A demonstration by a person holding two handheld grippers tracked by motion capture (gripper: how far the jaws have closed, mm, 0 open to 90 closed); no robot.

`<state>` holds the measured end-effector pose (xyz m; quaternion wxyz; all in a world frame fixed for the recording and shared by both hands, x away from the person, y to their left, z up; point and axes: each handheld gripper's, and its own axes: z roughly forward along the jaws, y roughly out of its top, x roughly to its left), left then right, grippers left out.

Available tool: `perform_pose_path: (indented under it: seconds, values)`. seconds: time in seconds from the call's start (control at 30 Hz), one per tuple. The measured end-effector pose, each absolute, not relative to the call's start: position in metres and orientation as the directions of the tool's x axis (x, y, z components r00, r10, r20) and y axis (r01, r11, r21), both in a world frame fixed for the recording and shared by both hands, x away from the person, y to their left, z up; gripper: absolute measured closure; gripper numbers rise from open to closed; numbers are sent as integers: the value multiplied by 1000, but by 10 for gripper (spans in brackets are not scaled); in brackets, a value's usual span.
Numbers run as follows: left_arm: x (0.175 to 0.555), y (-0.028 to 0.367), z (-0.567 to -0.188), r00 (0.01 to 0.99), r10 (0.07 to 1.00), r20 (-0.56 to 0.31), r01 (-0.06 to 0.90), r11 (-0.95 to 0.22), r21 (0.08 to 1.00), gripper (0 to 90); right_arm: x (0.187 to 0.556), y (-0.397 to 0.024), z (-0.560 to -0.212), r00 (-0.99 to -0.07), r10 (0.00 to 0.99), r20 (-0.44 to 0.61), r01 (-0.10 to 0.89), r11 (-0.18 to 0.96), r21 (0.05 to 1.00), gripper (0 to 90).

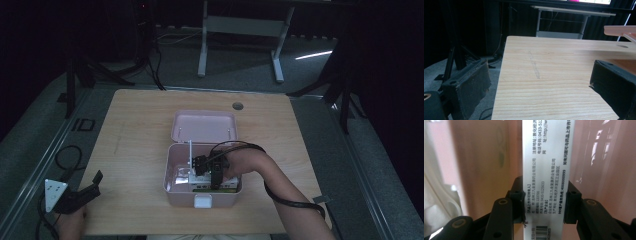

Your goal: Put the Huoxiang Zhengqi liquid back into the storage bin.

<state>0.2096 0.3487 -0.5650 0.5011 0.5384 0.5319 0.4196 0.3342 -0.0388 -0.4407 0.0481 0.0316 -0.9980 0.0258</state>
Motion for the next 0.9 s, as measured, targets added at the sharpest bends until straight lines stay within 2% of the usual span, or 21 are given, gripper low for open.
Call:
perform_pose_path:
  seconds: [0.5, 0.73, 0.9]
  values:
    - [210, 349, -565, 82, 993, -84, 154, 71, 986, 31, 332, -42, -460, -992, -49, 119, -56, 997, -53, 602]
    - [210, 349, -565, 83, 993, -84, 154, 70, 986, 31, 334, -43, -456, -991, -29, 130, -38, 997, -69, 498]
    - [210, 349, -565, 83, 993, -86, 155, 72, 985, 31, 333, -47, -435, -993, -29, 110, -33, 999, -36, 440]
